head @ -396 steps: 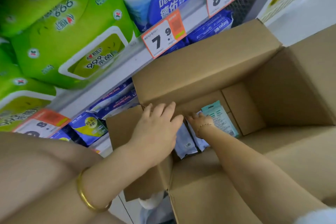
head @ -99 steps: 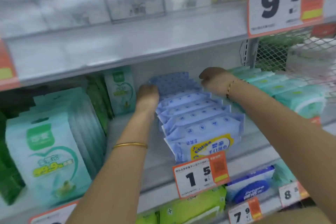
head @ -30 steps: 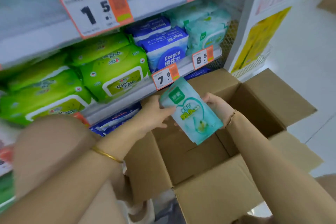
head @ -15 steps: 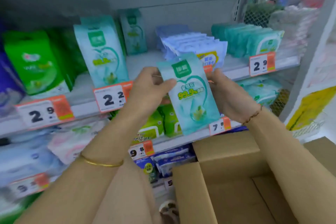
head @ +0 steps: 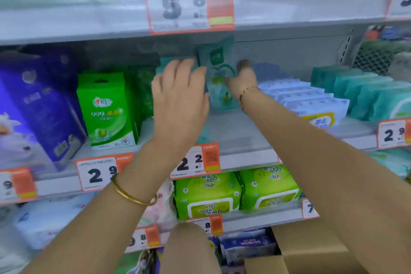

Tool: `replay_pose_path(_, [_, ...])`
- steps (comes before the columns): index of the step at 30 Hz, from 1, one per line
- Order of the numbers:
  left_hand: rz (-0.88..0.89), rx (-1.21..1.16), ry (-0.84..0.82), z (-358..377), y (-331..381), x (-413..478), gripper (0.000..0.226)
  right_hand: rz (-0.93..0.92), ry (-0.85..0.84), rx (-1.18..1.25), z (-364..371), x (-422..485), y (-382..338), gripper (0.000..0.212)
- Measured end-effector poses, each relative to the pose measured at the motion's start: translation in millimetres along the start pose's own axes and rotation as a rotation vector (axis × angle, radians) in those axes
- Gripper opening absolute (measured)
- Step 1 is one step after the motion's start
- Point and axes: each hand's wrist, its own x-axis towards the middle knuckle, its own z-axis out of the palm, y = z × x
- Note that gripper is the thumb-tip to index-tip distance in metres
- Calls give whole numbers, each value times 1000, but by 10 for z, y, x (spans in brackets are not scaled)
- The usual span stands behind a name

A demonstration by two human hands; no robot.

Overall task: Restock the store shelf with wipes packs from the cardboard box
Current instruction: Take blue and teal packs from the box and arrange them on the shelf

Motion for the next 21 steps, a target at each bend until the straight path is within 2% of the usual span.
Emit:
replay_pose_path(3, [56,101,0,86,-164,67,40,155,-33,31,297,388,137,51])
replay_pose_path(6, [91,111,-18,140,-310,88,42,124,23,41,499,669,210,52])
replay_pose_path(8, [110,113,-20,179,-387,90,43,113,-1,25,601,799,263,53])
replay_pose_path(12, [129,93,-19,250,-455,106,41,117,71,-231,736,1040,487,53])
replay_pose_path(15, [121,59,-19,304,-462,95,41,191,65,-337,785,996,465,70])
replay_pose_path(18, [117,36,0,339,-474,98,40,272,59,-268,806,908,399,94])
replay_pose_path(21, [112,22,29,364,-470,89,40,277,43,-169,844,842,394,84])
